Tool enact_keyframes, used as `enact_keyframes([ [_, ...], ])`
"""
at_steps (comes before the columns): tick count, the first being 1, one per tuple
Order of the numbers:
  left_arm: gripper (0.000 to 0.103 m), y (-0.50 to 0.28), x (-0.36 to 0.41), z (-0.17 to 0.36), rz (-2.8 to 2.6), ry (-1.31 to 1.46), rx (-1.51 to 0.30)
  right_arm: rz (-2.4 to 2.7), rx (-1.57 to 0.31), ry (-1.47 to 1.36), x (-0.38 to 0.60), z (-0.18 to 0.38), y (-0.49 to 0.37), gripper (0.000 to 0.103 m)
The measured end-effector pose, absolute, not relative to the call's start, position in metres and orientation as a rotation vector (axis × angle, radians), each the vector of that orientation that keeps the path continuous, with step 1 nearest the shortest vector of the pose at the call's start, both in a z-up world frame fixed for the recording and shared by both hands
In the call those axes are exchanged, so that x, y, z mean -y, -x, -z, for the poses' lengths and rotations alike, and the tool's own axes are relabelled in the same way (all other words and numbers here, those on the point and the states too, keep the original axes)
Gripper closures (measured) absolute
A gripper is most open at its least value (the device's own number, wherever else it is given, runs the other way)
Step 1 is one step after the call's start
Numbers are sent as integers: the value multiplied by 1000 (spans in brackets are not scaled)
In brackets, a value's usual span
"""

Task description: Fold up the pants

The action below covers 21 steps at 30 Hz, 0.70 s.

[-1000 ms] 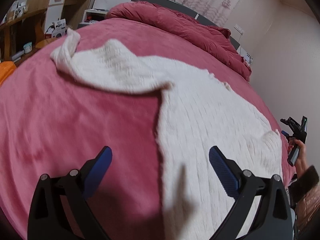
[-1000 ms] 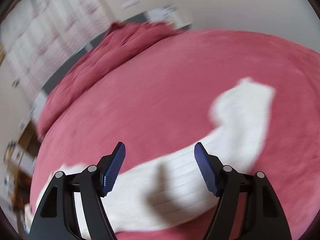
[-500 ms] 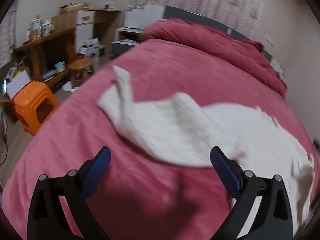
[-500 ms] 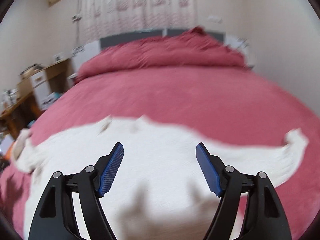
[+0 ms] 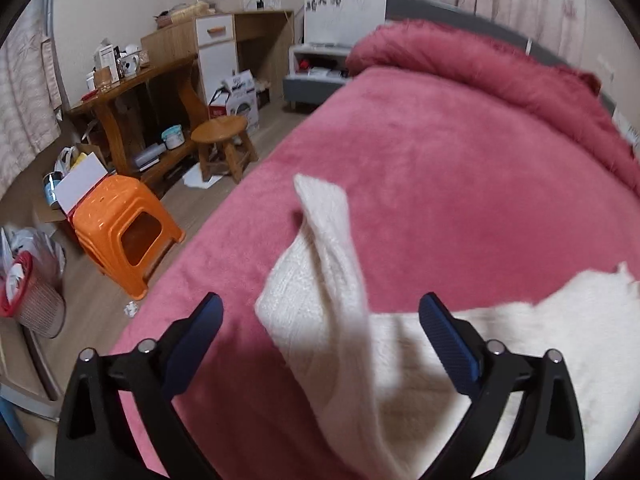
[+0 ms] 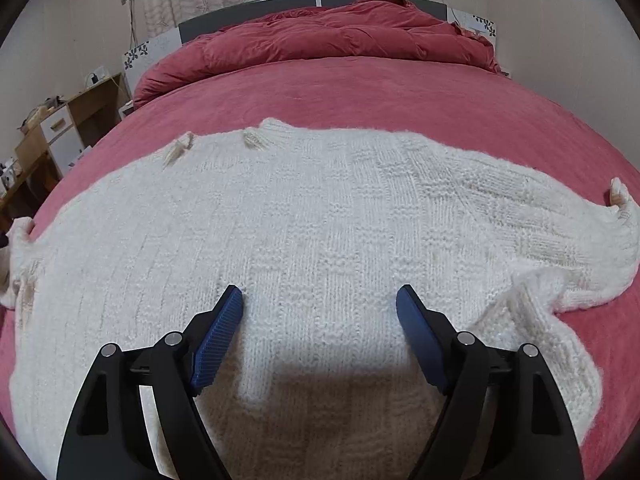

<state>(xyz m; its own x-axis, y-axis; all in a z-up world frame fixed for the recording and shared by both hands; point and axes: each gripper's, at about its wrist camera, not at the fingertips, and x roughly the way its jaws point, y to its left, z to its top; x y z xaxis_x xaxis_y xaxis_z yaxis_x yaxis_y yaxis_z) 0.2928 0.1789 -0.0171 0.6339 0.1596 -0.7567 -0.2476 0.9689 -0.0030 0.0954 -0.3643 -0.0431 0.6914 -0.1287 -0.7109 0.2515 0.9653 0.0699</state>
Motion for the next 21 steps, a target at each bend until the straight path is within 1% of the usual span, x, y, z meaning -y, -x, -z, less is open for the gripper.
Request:
enact_keyframes([
  [1,34,-296,-181,23,-207,123,-866,211,-779,-170,364,45,-91,23],
  [2,45,-298,-185,28,-185,152,-882,208,-778,-172,363,46,-93,23],
  [3,65,-295,-189,34,-181,190,-899,205,-777,-175,362,46,-95,23],
  [4,75,-291,-193,36,-183,220,-895,201,-778,-178,366,42,-97,22],
  [5,80,-285,-199,35,-178,256,-871,198,-779,-178,365,42,-99,20],
  [6,94,-279,-205,34,-176,280,-846,198,-780,-177,364,42,-100,20],
  [7,96,-272,-211,30,-179,291,-820,200,-780,-173,363,42,-100,20],
  [9,97,-256,-225,20,-182,340,-742,199,-780,-174,363,41,-100,20],
  [12,97,-207,-265,-5,-189,559,-483,194,-777,-184,364,40,-100,20],
  [13,97,-197,-272,-4,-202,598,-464,194,-777,-183,363,40,-100,20],
  [16,97,-168,-293,18,-255,735,-473,197,-777,-178,362,41,-100,20],
  [19,97,-169,-305,66,-299,874,-659,196,-778,-179,364,40,-102,20],
  [21,96,-171,-311,85,-288,944,-707,194,-778,-181,365,40,-102,20],
])
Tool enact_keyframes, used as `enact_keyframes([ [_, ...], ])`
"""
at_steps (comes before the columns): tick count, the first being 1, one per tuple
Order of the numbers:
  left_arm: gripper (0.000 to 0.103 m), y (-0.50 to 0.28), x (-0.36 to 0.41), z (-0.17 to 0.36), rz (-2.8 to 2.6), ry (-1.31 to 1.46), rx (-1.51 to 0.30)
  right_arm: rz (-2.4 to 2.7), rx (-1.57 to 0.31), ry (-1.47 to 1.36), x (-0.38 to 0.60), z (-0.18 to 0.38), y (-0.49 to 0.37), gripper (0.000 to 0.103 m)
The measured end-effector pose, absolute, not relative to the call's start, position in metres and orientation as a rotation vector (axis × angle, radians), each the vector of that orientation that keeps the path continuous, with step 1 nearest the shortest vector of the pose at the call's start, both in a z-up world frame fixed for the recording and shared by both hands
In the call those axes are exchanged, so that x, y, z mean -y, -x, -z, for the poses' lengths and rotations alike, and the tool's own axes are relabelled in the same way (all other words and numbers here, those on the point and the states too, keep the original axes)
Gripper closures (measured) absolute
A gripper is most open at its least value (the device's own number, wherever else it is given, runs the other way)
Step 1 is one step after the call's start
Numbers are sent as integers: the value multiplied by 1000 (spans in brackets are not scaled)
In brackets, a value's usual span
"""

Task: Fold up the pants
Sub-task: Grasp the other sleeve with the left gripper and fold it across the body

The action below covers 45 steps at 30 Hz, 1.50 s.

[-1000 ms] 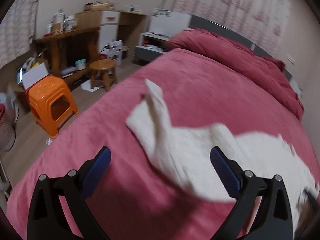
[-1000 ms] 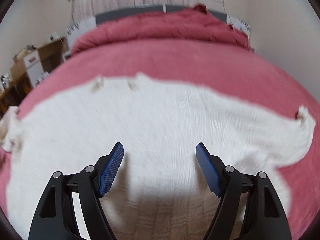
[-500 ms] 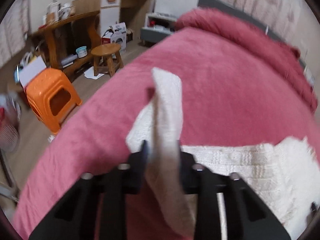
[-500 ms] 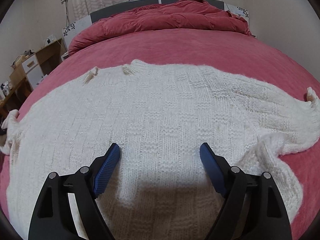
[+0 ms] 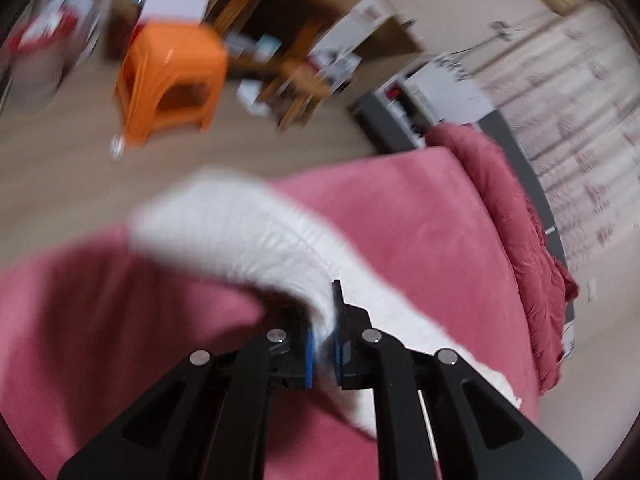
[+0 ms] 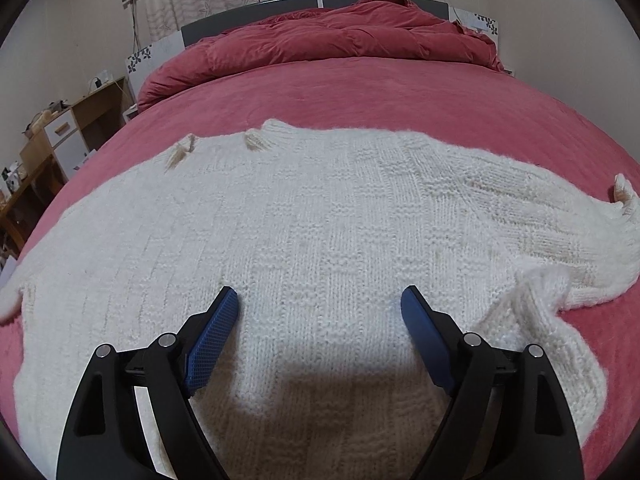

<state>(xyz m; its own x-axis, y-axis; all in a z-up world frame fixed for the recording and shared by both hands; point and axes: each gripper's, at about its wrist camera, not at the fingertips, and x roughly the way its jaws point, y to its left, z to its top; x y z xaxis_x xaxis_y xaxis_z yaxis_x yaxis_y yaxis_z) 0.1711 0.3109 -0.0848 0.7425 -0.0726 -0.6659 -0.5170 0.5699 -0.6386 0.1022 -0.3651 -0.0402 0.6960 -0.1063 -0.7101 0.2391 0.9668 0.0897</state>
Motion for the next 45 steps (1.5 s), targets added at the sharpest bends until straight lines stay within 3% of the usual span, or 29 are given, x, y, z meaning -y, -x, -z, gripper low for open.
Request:
enact_keyframes([
  [2,83,-175,-310,91,-261,966,-714,192,-778,-185,366,40,-102,20],
  [3,69,-178,-310,94,-226,984,-702,190,-776,-189,366,39,-101,20],
  [4,63,-180,-309,94,-201,996,-685,188,-775,-192,366,39,-100,20],
  [6,67,-183,-306,90,-211,978,-665,182,-773,-203,368,39,-99,18],
  [8,95,-187,-300,88,-221,947,-675,176,-771,-212,370,39,-99,17],
  [17,97,-166,-276,17,-173,743,-517,185,-789,-189,365,41,-104,15],
  [27,97,-164,-199,-43,-7,584,-469,198,-795,-168,359,42,-106,14],
  [36,97,-160,-138,-51,57,466,-510,194,-803,-156,354,44,-110,10],
  [45,97,-151,1,-46,301,202,-598,192,-803,-159,351,45,-109,9],
])
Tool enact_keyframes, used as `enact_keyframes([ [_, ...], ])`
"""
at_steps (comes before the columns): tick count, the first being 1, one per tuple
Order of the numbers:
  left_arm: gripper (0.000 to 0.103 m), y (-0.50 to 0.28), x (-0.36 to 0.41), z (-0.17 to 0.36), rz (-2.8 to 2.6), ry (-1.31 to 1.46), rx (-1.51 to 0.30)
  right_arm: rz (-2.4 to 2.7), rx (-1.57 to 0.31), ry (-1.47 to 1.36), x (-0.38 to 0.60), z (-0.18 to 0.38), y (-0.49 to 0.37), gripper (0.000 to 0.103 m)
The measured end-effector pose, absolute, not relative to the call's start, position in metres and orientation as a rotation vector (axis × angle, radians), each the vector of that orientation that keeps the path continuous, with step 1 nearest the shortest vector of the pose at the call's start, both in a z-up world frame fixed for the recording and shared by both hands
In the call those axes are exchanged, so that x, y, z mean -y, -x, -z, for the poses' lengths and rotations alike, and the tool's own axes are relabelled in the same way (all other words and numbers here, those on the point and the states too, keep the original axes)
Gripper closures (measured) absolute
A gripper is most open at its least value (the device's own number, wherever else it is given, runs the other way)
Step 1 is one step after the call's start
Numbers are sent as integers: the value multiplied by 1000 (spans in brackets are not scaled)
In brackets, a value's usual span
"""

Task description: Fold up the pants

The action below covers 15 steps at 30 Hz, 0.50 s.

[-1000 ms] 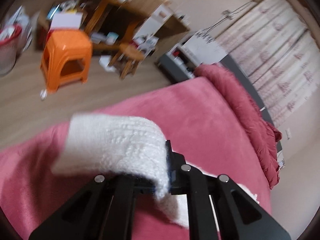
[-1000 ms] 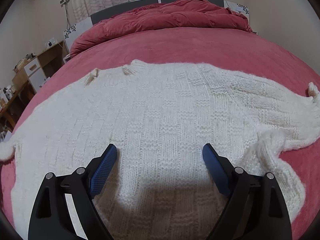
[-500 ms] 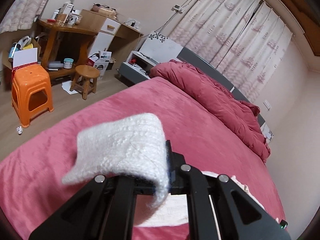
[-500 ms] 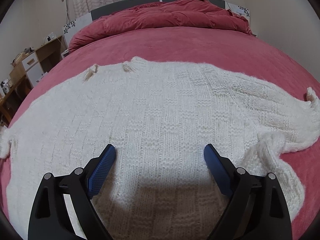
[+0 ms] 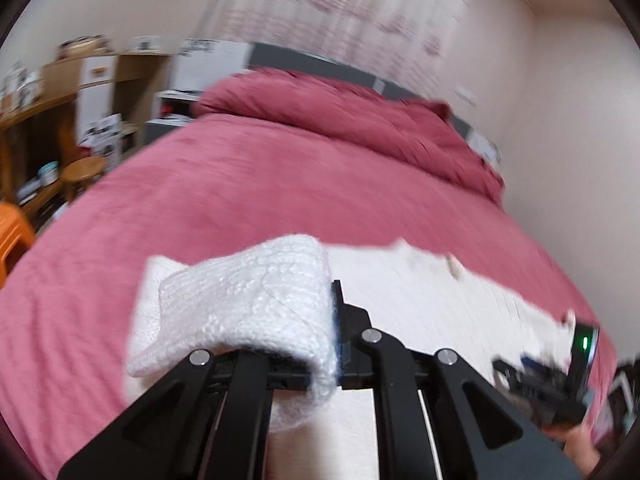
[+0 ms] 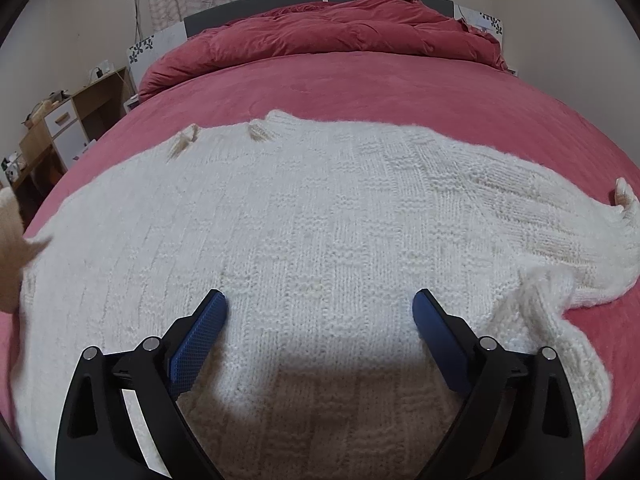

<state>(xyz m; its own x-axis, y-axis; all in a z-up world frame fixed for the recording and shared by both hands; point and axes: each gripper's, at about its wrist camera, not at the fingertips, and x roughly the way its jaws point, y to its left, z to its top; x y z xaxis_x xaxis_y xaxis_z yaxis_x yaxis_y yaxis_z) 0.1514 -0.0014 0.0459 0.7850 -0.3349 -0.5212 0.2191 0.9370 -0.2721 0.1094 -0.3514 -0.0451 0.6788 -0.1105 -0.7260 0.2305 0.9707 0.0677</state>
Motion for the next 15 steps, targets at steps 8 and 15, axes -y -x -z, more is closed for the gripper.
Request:
enact_keyframes([
  [8,80,-137,91,-8,377,64,-713,189,-803,-160,352,45,-109,9],
  [15,32,-99,94,-3,504,-23,-721,184,-795,-144,348,33,-105,9],
])
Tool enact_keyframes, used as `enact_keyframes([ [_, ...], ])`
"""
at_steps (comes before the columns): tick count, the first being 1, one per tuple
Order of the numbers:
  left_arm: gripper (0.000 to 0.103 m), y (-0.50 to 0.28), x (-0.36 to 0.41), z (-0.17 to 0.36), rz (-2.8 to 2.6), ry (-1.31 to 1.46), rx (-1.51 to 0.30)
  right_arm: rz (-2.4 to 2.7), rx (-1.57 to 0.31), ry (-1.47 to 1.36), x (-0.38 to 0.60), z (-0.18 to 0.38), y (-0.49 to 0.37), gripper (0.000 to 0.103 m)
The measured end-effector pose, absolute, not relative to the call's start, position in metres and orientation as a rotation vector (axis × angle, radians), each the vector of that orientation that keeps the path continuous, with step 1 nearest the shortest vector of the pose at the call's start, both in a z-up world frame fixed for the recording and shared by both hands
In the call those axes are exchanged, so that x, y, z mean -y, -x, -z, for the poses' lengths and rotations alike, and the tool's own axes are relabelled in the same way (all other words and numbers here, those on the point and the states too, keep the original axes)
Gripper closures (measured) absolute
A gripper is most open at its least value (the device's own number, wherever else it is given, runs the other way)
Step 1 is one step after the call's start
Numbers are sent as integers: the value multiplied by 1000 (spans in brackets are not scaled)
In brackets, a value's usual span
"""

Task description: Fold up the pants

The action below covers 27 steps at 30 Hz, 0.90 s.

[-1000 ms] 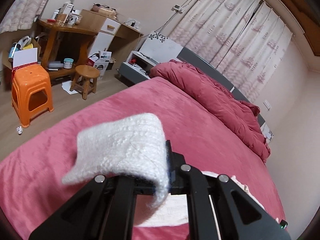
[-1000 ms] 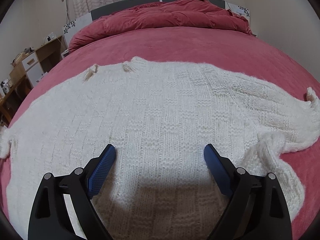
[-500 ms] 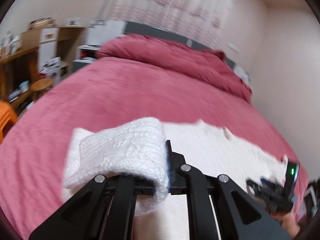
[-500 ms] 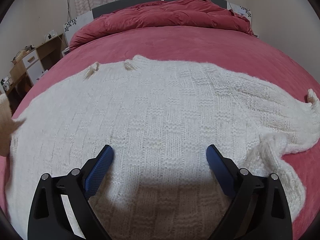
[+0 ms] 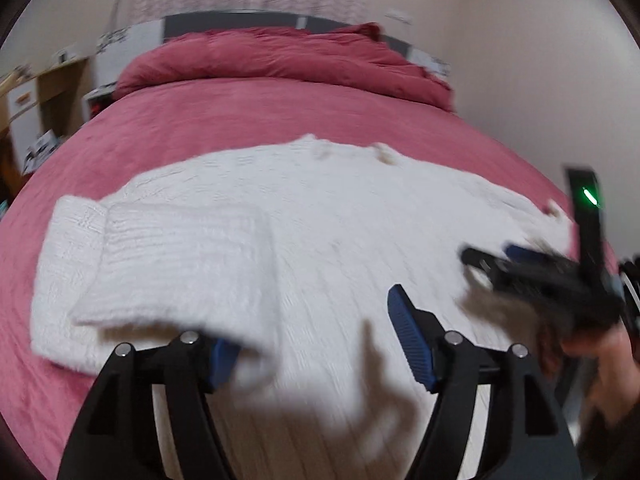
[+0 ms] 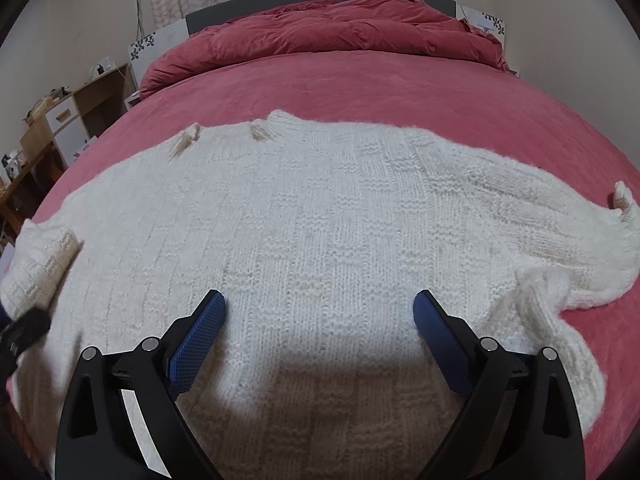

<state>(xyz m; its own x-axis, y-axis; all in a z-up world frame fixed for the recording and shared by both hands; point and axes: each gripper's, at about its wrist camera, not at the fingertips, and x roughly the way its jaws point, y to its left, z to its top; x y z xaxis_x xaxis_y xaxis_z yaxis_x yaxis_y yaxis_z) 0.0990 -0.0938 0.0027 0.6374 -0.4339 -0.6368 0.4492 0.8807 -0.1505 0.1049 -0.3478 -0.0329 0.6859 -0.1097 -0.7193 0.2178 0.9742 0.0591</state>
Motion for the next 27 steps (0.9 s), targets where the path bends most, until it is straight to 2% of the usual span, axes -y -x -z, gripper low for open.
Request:
enact_keyframes([
  [3,32,-64,68,-7,545,-62,-665,28,-746,-195,333,17,-95,10],
  [5,32,-48,49,-4,533,-88,-644,-88,-752,-275,322,13,-93,25],
  [6,35,-43,40,-2,518,-94,-638,-129,-770,-311,315,14,-95,27],
  [7,43,-38,31,1,502,-91,-631,-168,-789,-347,304,16,-97,31],
  [11,46,-44,12,12,452,-1,-690,-253,-813,-311,251,17,-102,31],
  [15,47,-55,0,22,427,64,-762,-314,-802,-110,181,9,-108,31],
  [18,47,-61,-15,29,424,153,-787,-304,-807,84,140,10,-115,27],
  [20,45,-60,-21,33,427,194,-785,-242,-777,201,125,10,-124,27],
  [21,37,-59,-23,34,418,204,-789,-236,-760,230,120,12,-127,27],
  [22,36,-59,-26,38,416,214,-797,-235,-758,233,120,13,-131,36],
  [23,36,-61,-26,40,418,225,-804,-231,-758,212,124,12,-135,68],
  [25,36,-63,-28,43,422,238,-807,-221,-738,114,144,4,-140,75],
  [26,36,-62,-28,43,421,236,-806,-214,-720,61,156,-1,-141,83],
  [27,36,-63,-26,45,419,233,-807,-189,-704,8,172,-7,-143,85],
])
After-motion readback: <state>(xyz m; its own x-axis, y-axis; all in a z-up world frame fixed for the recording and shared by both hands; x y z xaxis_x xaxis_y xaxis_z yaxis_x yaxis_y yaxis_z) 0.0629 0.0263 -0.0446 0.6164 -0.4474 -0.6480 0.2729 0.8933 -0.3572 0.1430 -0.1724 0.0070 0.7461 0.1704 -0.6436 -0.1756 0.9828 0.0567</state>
